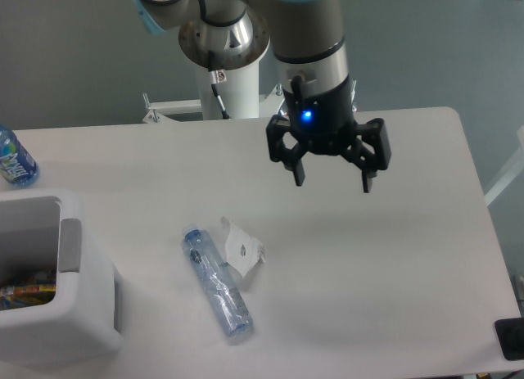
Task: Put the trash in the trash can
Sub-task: 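Move the gripper over the crumpled clear plastic wrapper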
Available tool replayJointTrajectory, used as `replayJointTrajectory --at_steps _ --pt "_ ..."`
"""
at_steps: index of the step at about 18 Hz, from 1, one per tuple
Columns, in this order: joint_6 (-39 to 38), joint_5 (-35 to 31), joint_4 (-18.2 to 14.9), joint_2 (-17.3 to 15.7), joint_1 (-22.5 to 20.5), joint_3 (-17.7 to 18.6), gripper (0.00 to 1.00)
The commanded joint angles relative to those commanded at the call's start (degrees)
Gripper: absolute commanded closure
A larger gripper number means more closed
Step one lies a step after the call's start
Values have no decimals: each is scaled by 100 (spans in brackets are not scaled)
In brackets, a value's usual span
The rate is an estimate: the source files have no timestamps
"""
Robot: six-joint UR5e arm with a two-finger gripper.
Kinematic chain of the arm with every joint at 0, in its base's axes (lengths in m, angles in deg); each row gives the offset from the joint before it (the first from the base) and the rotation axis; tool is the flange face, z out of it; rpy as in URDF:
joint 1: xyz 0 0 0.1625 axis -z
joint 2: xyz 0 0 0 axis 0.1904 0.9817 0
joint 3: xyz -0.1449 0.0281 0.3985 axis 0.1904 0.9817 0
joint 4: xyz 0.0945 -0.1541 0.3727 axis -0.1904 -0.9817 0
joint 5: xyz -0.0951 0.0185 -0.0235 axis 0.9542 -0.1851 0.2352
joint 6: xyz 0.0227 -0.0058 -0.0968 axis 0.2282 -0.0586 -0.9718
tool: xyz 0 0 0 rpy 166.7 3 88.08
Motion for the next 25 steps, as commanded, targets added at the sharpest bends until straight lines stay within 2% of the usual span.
replayJointTrajectory --at_steps 12,14,15,18,21,25 --pt "-264 -246 97 -27 -26 132 0" --pt "-255 -228 140 -18 -26 280 0" --pt "-255 -228 332 -26 -18 421 0" --pt "-464 -220 1210 -44 26 974 0" --pt "-1001 -229 1336 8 140 1186 0" --pt "-1002 -193 1327 166 404 1476 0"
